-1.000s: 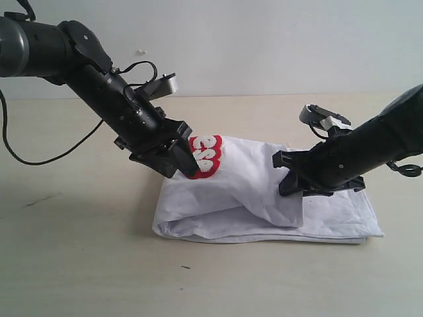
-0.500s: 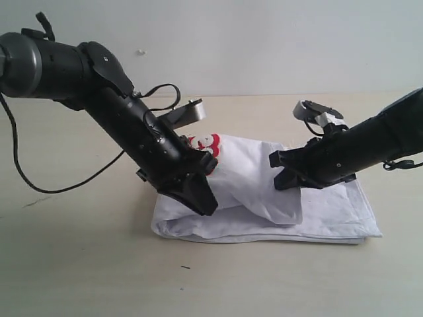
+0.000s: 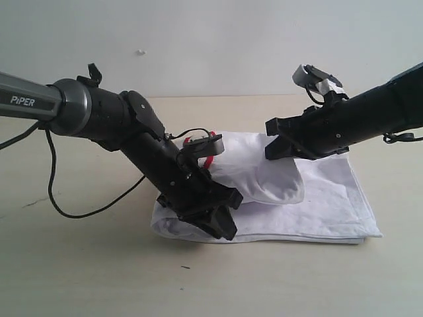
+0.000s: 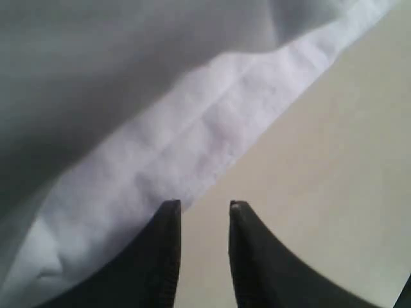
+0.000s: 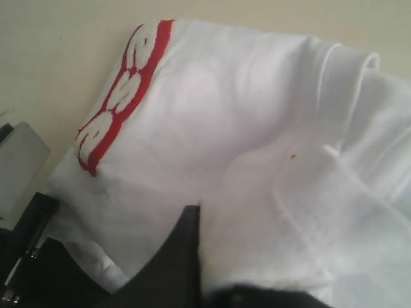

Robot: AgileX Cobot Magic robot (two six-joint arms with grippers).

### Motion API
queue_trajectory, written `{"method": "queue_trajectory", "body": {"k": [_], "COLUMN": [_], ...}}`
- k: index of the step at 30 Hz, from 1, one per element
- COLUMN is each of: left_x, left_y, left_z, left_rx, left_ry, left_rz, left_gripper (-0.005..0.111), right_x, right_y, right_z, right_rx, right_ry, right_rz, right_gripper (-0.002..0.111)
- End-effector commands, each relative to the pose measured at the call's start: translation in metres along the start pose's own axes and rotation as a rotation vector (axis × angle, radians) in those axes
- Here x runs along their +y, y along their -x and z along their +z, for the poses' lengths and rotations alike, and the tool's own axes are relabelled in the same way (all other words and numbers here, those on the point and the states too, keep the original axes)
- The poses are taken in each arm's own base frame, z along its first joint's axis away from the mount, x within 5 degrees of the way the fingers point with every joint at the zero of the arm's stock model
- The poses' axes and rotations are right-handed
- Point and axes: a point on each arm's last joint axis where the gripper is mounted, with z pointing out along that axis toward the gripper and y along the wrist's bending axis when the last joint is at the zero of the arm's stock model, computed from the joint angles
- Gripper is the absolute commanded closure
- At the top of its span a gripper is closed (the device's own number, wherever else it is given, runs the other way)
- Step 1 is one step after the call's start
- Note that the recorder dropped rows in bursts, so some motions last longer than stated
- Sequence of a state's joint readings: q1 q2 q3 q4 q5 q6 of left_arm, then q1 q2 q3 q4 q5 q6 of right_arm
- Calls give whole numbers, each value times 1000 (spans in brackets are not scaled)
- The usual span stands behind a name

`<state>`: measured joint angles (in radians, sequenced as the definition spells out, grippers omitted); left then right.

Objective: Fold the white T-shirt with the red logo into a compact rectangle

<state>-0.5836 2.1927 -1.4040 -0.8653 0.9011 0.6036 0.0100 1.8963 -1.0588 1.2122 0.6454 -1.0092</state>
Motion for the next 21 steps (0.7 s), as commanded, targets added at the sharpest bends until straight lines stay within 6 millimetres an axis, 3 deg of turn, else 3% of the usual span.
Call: {"method": "queue_trajectory", "body": {"k": [1, 4, 6, 7, 11, 15, 19, 21], "left_x": [0, 3, 7, 7, 8, 8, 7, 7], "left_y": [2, 3, 3, 3, 4, 4, 4, 4], "left_z": [0, 0, 0, 0, 0, 0, 0, 0], "left_rx": [-23, -32, -37, -38, -40, -40, -45, -46], "left_ry": [7, 40, 84, 88, 93, 93, 92, 91], "left_rz": [-9, 8, 4, 7, 7, 7, 4, 3], "left_gripper": [78, 78, 78, 78, 78, 78, 78, 78], "right_x": [-6, -12, -16, -16, -17, -19, -19, -16], "right_y": [0, -5, -9, -10, -17, -23, -25, -32], "right_z": [-3, -4, -5, -5, -3, 3, 14, 33], "right_rx": [15, 65, 111, 127, 193, 242, 223, 248], "right_ry": [-91, -164, -205, -211, -197, -180, -116, -92], "right_rz": [41, 42, 27, 27, 84, 117, 170, 173], "right_gripper": [105, 86, 67, 64, 62, 44, 46, 49]}}
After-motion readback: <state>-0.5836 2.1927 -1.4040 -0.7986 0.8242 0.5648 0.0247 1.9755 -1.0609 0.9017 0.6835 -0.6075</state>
